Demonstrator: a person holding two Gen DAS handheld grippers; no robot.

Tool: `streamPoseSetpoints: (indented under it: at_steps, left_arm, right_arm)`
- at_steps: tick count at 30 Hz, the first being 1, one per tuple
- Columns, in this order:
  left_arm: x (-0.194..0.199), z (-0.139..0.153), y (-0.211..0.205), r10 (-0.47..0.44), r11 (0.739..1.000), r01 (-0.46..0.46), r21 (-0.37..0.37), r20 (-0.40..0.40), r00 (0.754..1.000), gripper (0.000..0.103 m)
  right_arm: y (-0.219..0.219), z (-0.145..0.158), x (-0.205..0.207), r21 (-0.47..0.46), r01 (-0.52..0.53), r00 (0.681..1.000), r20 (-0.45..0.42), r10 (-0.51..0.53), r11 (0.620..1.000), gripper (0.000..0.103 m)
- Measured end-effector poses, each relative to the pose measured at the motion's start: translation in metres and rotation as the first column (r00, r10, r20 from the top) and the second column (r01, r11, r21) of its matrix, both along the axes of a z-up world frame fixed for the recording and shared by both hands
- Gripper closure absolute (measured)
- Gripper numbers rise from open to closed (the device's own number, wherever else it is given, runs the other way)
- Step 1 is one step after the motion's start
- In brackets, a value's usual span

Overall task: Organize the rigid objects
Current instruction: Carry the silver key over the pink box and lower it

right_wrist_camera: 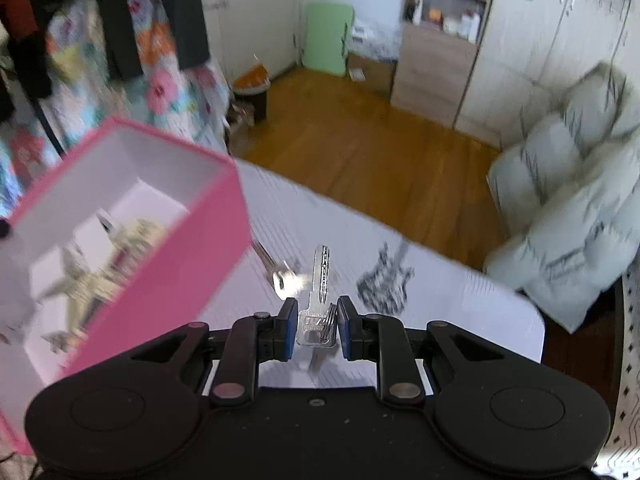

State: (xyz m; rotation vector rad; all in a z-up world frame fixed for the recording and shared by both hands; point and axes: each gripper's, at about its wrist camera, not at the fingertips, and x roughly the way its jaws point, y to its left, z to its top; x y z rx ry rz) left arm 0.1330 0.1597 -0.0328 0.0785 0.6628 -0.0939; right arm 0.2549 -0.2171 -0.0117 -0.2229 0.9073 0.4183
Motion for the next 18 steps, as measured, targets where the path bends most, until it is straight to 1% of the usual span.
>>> streamPoseSetpoints:
  at_steps: [4,8,10,12,16,18]
  left_arm:
    - [-0.001,0.000,-0.001,-0.001,1.000,0.001,0.006,0.004,1.000,0.101]
    - [-0.001,0.001,-0.001,-0.004,1.000,0.004,-0.001,0.010,1.000,0.101]
    - [-0.001,0.001,0.000,-0.006,1.000,0.006,-0.006,0.009,1.000,0.101]
    - [-0.001,0.001,0.001,-0.007,1.000,0.007,-0.007,0.009,1.000,0.101]
    - [-0.002,0.002,0.002,-0.008,1.000,0.009,-0.015,0.007,1.000,0.101]
    - [-0.003,0.003,0.003,-0.010,1.000,0.010,-0.021,0.007,1.000,0.101]
  right_arm:
    - [0.021,0.036,-0.017,0.032,-0.072,0.994,0.085,0.069,0.997,0.079]
    - [0.048,0.063,-0.035,0.071,-0.164,0.980,0.129,0.154,0.984,0.079]
    - [0.061,0.070,-0.042,0.100,-0.198,0.974,0.133,0.185,0.975,0.079]
    - [0.076,0.074,-0.047,0.145,-0.243,0.967,0.115,0.227,0.959,0.078]
    - [0.105,0.068,-0.056,0.195,-0.308,0.952,0.067,0.300,0.931,0.078]
    - [0.121,0.058,-0.058,0.204,-0.339,0.940,0.034,0.340,0.918,0.078]
